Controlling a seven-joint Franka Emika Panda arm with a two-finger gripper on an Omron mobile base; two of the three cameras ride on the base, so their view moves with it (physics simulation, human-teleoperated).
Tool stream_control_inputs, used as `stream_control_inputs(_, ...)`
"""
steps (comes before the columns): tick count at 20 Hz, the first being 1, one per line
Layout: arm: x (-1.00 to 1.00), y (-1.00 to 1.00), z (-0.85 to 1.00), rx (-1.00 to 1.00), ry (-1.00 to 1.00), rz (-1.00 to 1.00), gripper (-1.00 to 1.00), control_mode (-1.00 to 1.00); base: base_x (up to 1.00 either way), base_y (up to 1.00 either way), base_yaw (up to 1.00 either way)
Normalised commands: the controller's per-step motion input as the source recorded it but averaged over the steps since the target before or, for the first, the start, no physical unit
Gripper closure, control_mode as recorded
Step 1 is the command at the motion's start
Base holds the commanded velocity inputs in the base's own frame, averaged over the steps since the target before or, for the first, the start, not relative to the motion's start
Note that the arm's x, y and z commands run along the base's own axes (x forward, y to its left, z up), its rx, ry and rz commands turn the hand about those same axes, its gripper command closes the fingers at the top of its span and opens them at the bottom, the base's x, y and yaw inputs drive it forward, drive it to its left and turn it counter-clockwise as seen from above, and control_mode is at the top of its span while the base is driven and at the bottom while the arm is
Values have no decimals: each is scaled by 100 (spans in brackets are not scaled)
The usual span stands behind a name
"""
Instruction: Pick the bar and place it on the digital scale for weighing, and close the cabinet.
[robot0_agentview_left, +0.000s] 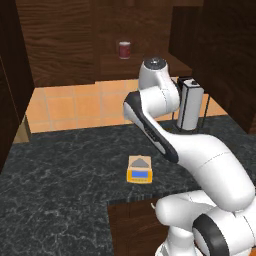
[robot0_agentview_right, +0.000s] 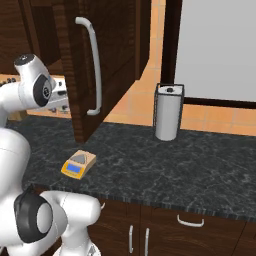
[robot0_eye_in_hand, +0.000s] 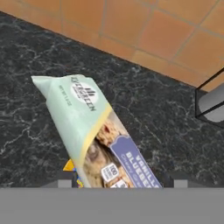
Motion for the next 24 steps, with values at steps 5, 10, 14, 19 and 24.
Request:
stream_control_inputs(5,0,1,-75,-7,10,13,100,-100,0,0,0)
stream_control_inputs(10,4,3,-70,-12,3,17,100,-100,0,0,0)
stream_control_inputs(14,5,0,-56,-8,0,31,100,-100,0,0,0)
stream_control_inputs(19,1,0,-51,-4,0,27,100,-100,0,0,0)
stream_control_inputs(24,5,-4,-42,0,0,10,100,-100,0,0,0)
